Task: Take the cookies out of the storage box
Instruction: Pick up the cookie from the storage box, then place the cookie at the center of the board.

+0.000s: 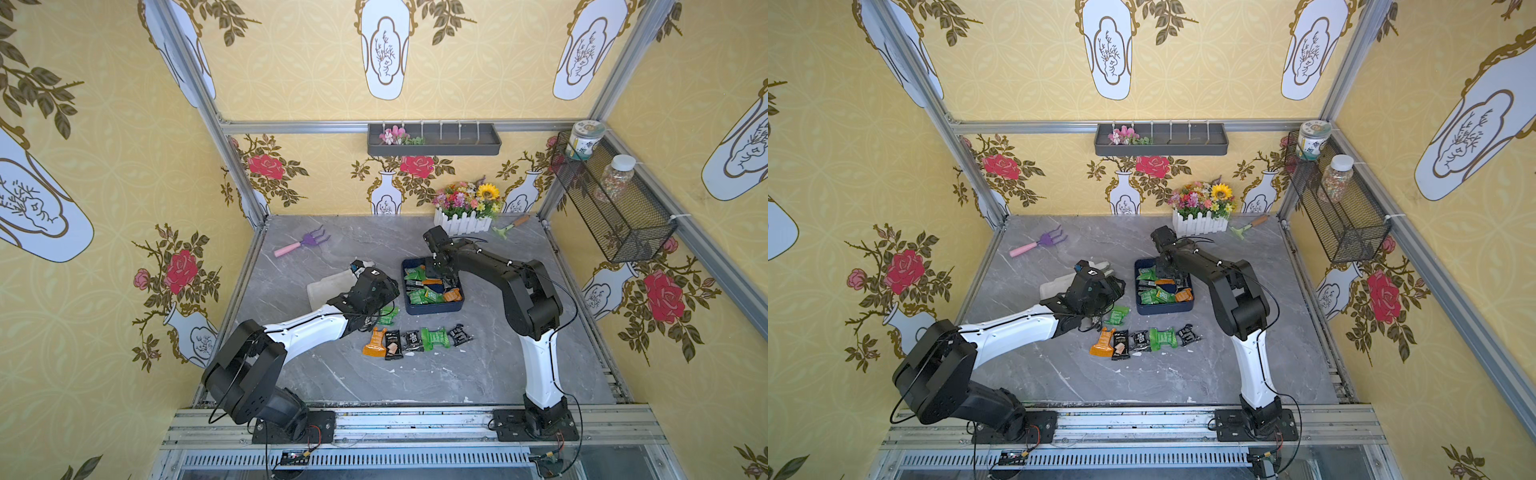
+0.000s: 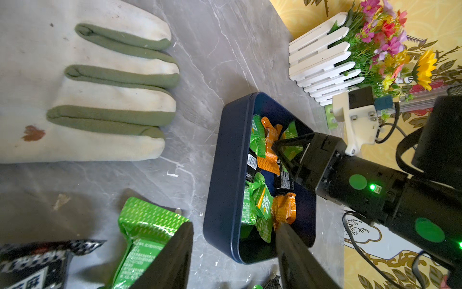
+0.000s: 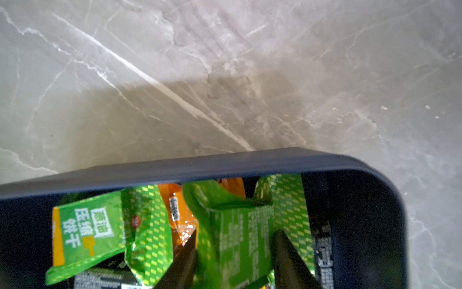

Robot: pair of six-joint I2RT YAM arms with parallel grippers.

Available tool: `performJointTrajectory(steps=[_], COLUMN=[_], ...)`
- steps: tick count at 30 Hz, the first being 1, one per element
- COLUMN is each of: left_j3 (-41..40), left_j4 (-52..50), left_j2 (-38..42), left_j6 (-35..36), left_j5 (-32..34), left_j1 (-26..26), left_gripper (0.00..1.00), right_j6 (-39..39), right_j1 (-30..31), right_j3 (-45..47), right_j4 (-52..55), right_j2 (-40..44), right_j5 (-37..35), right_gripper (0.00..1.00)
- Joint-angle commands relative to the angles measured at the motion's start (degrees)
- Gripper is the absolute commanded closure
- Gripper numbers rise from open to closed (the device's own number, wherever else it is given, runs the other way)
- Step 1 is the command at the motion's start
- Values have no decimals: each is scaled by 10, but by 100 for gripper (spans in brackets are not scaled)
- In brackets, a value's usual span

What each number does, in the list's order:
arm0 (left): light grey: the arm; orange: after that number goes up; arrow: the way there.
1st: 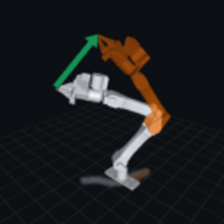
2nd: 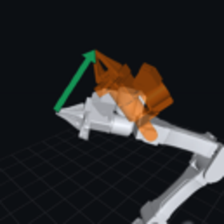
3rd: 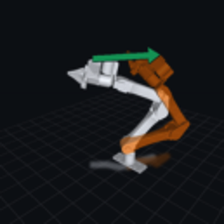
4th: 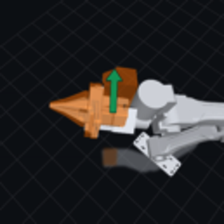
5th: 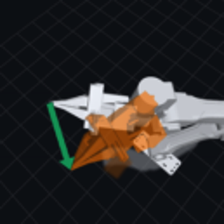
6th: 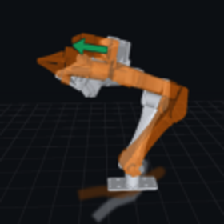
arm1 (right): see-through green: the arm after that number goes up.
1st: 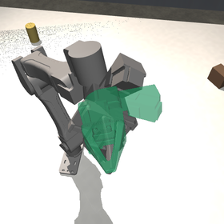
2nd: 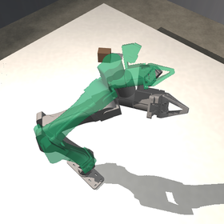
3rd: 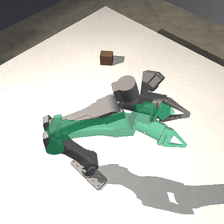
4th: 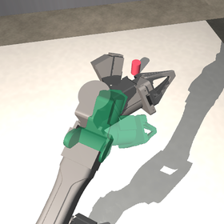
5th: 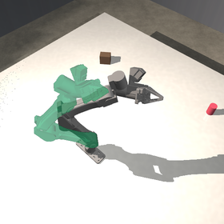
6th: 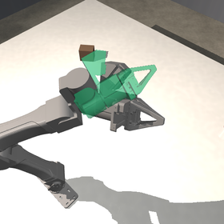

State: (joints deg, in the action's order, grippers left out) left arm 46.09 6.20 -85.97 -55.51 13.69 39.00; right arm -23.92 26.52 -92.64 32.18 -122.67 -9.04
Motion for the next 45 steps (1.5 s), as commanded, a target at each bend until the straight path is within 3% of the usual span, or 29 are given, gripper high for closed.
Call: performJointTrajectory(steps=[1,6,15,24,30,33,39,45], left_j3=[2,-4,-6,-30,-30,-32,-47,-54], left_j4=[9,9,7,33,35,36,41,42], left_j2=[-4,1,11,26,25,25,37,46], left_j6=[2,0,-4,-24,-23,-23,-36,-40], left_j5=[-3,-1,5,-6,-11,-12,-19,-22], left_j1=[-1,-1,-1,-9,-14,-15,-15,-15], left_gripper=[43,43,43,43,43,43,43,43], right_j6=[18,37,54,-48,-112,-143,-196,-195], right_j1=[2,7,39,52,132,156,189,195], right_j3=[-8,-10,25,256,376,444,521,543], right_j4=[20,30,48,51,54,5,-110,-108], right_j2=[14,30,135,382,493,508,486,439], right_j5=[-26,-49,-57,171,277,358,426,412], right_gripper=[67,81,87,88,86,86,85,84])
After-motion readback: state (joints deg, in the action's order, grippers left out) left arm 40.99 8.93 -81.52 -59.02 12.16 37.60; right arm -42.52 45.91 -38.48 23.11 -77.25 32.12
